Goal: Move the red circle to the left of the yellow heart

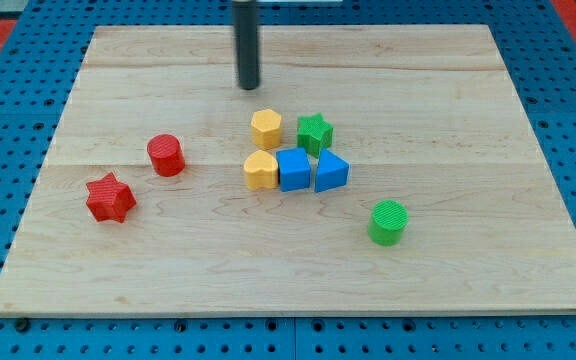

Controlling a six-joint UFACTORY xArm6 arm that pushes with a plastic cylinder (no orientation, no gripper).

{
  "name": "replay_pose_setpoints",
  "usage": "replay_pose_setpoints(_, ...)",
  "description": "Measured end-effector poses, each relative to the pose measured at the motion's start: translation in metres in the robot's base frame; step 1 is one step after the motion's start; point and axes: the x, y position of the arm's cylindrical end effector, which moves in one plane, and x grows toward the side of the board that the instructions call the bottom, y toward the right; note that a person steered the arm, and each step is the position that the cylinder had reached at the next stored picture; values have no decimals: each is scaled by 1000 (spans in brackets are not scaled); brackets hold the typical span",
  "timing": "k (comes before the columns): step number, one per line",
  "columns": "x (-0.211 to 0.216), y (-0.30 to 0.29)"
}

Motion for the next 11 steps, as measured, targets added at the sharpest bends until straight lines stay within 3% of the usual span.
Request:
replay_pose_setpoints(1,45,-75)
replay_pose_setpoints(2,95,-81)
replay_pose_setpoints(3,115,-19)
replay_pose_setpoints(4,79,-51)
replay_pose_setpoints(5,110,-81)
replay_pose_setpoints(7,197,-55)
replay_pose_setpoints(10,172,-6)
replay_pose_setpoints(11,188,-1)
